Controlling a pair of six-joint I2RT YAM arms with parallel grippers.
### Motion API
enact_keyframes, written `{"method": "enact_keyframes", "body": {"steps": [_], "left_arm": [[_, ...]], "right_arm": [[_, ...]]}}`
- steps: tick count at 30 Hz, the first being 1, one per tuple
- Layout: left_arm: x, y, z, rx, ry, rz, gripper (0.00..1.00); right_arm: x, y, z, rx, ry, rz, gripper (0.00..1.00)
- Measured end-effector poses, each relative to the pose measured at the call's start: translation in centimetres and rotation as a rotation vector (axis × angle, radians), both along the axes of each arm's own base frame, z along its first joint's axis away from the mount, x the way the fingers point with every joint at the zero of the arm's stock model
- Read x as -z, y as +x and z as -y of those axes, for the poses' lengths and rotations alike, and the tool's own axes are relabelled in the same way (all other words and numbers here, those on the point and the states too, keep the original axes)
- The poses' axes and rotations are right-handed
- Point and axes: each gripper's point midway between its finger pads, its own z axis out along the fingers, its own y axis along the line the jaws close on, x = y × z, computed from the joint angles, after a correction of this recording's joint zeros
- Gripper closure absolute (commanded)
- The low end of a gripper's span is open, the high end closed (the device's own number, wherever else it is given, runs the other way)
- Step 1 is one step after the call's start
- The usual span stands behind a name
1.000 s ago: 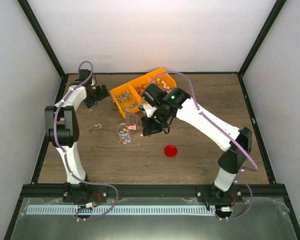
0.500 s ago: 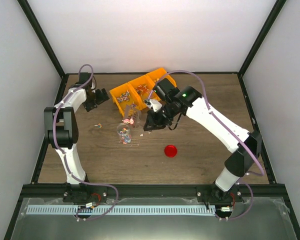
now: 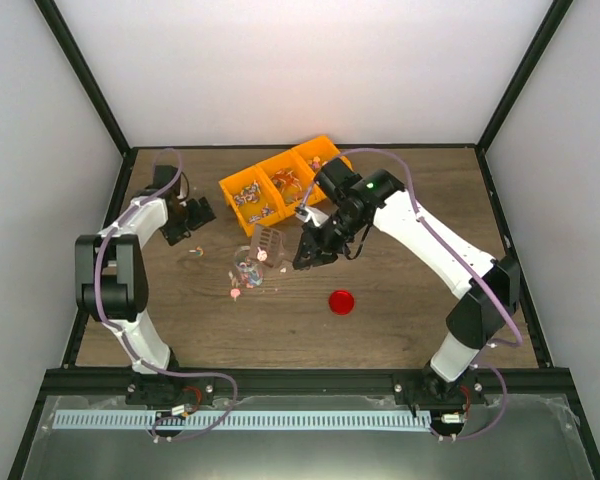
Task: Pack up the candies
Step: Place the fake candies in the packing bottle.
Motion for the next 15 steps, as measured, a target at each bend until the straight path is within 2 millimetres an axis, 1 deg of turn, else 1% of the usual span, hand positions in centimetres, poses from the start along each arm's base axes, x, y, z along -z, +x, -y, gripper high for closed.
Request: {"method": "enact_keyframes", "body": {"steps": [3,6,10,15], "left_arm": [[0.3,-1.1,0.2,-0.011,-0.008,-0.009,0.0],[0.7,-1.8,0.5,-0.018,-0.014,-0.016,0.0],[0.9,-1.7,0.8,-0.026,-0.021,-0.009,0.0],[0.7,-1.4,1.0,-0.025,-0.025,0.005,0.0]], "right_arm": [[0.2,0.7,0.7,0.026,-0.003,-0.023,0.99],[0.1,1.2,1.1,0.047,-0.001,-0.032,0.99],[0.2,1.4,1.4,0.055,-0.004,-0.041,0.99],[0.0,1.5,1.3,0.06,-0.006,-0.041,0.99]]}}
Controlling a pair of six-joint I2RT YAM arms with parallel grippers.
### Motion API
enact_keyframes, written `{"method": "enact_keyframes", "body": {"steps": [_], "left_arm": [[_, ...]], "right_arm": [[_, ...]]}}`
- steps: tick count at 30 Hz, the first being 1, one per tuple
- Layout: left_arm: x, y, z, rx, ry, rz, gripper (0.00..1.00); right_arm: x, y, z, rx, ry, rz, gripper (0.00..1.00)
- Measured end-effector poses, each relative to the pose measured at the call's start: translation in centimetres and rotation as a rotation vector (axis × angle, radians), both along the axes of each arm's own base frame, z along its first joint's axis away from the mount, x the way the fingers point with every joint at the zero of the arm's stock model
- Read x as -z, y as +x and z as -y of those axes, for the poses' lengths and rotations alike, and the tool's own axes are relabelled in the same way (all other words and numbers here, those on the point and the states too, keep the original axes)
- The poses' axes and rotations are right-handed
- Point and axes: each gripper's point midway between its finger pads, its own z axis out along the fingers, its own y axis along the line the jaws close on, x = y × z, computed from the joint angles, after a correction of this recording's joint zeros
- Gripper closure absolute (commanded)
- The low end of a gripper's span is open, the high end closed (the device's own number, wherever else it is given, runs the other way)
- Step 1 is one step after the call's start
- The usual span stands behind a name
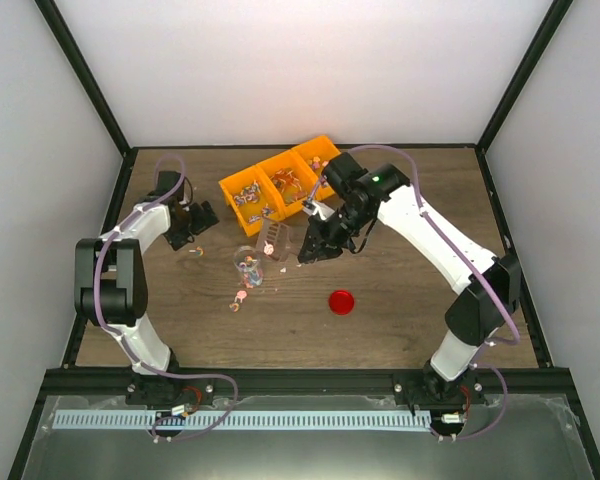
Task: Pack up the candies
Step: Place the fake candies in the packing bottle.
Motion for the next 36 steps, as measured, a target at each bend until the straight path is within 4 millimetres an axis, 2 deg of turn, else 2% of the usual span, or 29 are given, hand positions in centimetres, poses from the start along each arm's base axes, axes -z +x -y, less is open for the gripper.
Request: {"method": "enact_keyframes", "body": {"steps": [6,14,21,26,36], "left_arm": [[-0.7,0.6,0.0,0.008,0.005,0.019,0.0],[-0.9,0.7,0.0,0.031,0.017,0.025,0.0],[-1.5,1.3,0.0,0.055,0.032,0.037,0.0],[-1.6,1.8,0.0,0.07,0.038,0.04,0.0],[-0.4,2.1,0.0,0.093,0.047,0.01,0.0]], "right_arm": [[0.7,0.2,-0.3,0.021,-0.047,-0.006,0.99],[1.3,-1.3,-2.8,-0.02,-0.114,0.026,0.99],[1.4,0.1,-2.0,0.024,-0.141,0.061,0.99],[0.3,1.8,-1.4,0.071,-0.126,0.09,0.99],[0.3,1.0,-1.9,0.05,-0.135,0.099,0.99]]}}
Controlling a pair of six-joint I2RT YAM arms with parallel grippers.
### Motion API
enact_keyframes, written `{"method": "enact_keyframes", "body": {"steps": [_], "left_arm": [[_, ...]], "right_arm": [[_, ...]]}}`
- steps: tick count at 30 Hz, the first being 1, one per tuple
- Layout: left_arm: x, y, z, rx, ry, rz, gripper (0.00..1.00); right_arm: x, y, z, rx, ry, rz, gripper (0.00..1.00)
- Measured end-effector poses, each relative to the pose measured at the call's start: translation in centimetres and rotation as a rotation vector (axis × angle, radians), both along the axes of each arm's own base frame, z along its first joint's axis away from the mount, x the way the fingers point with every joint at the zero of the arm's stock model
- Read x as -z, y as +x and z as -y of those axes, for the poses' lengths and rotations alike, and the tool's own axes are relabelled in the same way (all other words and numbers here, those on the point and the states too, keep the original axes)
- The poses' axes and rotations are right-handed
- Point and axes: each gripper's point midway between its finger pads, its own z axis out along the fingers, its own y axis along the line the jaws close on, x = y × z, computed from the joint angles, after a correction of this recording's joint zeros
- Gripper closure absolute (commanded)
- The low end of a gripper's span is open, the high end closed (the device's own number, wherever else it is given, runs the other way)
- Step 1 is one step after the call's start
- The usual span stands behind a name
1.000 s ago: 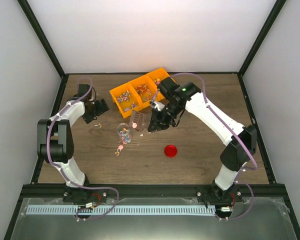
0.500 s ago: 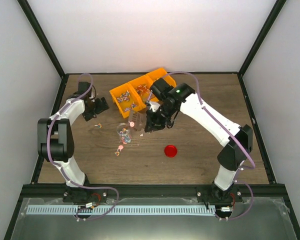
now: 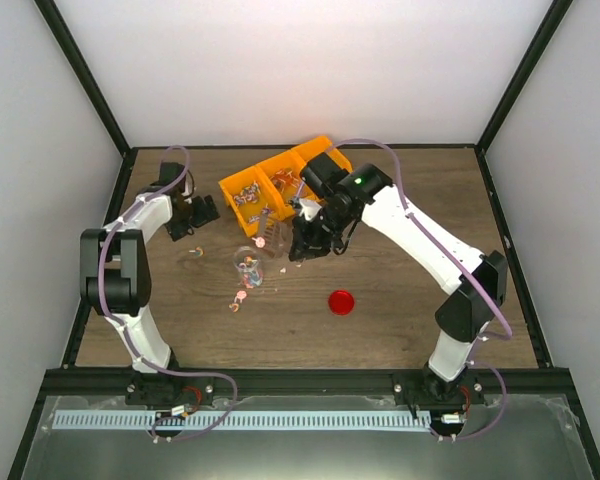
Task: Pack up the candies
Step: Place the fake candies in the packing bottle, then scoop the fake candies from the storage box.
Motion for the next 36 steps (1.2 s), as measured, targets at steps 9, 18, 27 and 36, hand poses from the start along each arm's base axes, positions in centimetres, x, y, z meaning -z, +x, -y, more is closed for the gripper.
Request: {"method": "enact_keyframes", "body": {"steps": [9,18,27,36], "left_arm": [[0.1,0.2,0.0,0.01,0.004,-0.003,0.0],[0.3,0.4,0.1,0.025,0.008,-0.005,0.0],[0.1,0.6,0.1,0.029,0.008,0.0,0.0],[-1.1,1.3,0.8,0.046,-0.032,0.04,0.01]], "right_arm": [[0.6,-2.0,-0.8,-0.036,-0.018,-0.024,0.99],[0.6,-2.5,-1.2,-0.032,-0.024,-0.035,0.99],[0.4,-1.4,-0.5,0.011,-0.027,-0.028,0.99],[-1.9,4.7,2.9,0.229,0.173,0.03,0.99]]}}
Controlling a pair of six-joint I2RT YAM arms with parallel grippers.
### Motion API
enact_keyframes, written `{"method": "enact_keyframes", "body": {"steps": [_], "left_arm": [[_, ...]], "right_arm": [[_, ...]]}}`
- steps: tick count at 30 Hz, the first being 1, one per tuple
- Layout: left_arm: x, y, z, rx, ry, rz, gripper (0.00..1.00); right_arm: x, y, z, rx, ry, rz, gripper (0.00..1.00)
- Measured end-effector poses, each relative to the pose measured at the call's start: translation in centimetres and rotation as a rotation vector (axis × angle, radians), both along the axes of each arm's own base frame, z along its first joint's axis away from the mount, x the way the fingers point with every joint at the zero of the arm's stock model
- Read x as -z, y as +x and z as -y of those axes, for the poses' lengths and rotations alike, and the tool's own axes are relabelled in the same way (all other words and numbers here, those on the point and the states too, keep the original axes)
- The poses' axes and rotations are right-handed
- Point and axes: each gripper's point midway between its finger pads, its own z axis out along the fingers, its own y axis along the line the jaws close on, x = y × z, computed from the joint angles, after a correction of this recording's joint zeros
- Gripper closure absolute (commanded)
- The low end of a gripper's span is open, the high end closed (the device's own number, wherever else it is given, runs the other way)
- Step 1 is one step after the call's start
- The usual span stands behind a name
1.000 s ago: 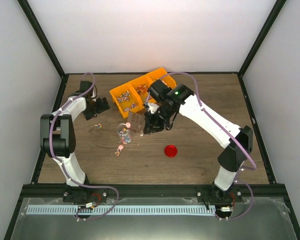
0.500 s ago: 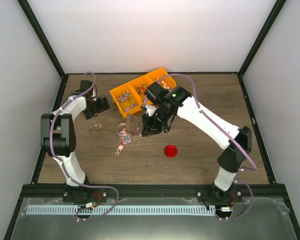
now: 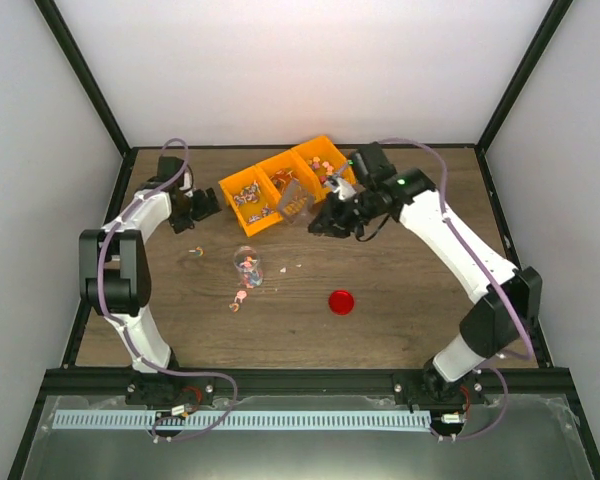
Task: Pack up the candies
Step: Scoop the fake candies from the storage box.
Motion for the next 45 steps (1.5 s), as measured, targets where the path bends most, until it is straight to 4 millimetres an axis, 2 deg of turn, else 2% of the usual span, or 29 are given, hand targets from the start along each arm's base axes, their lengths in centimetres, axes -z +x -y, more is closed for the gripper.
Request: {"method": "enact_keyframes", "body": {"steps": [7,9,12,15,19,21,22,24,29,34,42,45], "left_arm": [[-3.4,2.2,1.1,-0.005,-0.064,0.09,0.03],[-4.4,3.5,1.3,-0.02,-0.051,0.111,0.05],[-4.9,5.2,2.1,-0.033,-0.024,0.117,0.12],[-3.9,6.2,3.1,-0.051,0.018,0.085,0.16],[-1.1,6.1,3.6,-0.077,0.075,0.006,0.23],[-0.1,5.8,3.5,-0.089,0.097,-0.029,0.33],[0.3,5.9,3.5,-0.094,0.105,-0.041,0.41],[0.6,6.3,3.8,-0.097,0.107,-0.047,0.57],[0.5,7.8,4.3,-0.079,0.131,-0.038,0.74],[0.8,7.7,4.2,-0.063,0.16,-0.047,0.96],[1.0,7.1,3.9,0.028,0.182,-0.05,0.96],[1.0,6.7,3.9,0.036,0.185,-0.052,0.96]], "right_arm": [[2.2,4.0,4.1,0.204,0.179,-0.064,0.99],[2.3,4.8,4.4,0.226,0.214,-0.061,0.99],[1.7,6.0,4.3,0.238,0.276,-0.048,0.99],[1.3,7.1,3.8,0.223,0.323,-0.041,0.99],[1.9,9.6,3.7,0.218,0.339,-0.052,0.99],[2.1,10.8,4.1,0.219,0.341,-0.048,0.99],[2.2,11.1,4.3,0.22,0.343,-0.046,0.99],[2.4,11.4,4.7,0.223,0.348,-0.048,0.99],[2.3,11.6,5.4,0.211,0.367,-0.05,0.99],[2.7,12.2,6.7,0.222,0.38,-0.059,0.99],[3.1,12.6,7.5,0.26,0.424,-0.125,0.99],[4.8,11.5,7.4,0.314,0.463,-0.242,0.99]]}}
